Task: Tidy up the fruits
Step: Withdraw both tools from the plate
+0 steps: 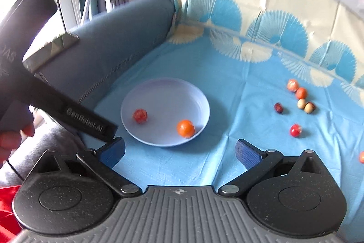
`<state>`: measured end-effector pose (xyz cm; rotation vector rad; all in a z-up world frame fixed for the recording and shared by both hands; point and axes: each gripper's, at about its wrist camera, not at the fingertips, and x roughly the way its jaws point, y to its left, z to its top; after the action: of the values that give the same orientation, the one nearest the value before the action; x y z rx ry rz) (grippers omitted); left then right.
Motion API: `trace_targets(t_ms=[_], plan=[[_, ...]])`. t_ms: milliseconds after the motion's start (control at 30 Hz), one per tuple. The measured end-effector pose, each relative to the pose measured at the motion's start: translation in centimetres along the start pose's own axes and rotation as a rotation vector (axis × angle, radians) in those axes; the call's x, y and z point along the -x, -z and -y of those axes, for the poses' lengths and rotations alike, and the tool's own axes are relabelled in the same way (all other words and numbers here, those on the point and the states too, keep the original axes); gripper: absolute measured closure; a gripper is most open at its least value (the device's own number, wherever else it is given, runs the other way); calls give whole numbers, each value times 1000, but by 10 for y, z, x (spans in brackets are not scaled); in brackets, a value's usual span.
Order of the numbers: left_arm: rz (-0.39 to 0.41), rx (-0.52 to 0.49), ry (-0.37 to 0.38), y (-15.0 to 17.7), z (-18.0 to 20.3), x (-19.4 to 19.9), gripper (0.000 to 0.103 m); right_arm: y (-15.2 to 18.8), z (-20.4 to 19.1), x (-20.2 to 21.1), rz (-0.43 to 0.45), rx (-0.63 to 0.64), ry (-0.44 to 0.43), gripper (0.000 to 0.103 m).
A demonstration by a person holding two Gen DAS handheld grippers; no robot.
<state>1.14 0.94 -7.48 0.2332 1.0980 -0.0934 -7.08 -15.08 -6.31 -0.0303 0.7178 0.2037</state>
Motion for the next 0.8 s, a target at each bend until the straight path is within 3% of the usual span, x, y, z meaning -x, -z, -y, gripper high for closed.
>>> trace_targets(t_ms=[300, 800], plan=[[79, 26, -3, 37, 3, 48, 0, 19, -15, 46, 73, 12, 57, 1], [128, 1, -21, 49, 9, 71, 0, 25, -14, 74, 149, -11, 81, 1]])
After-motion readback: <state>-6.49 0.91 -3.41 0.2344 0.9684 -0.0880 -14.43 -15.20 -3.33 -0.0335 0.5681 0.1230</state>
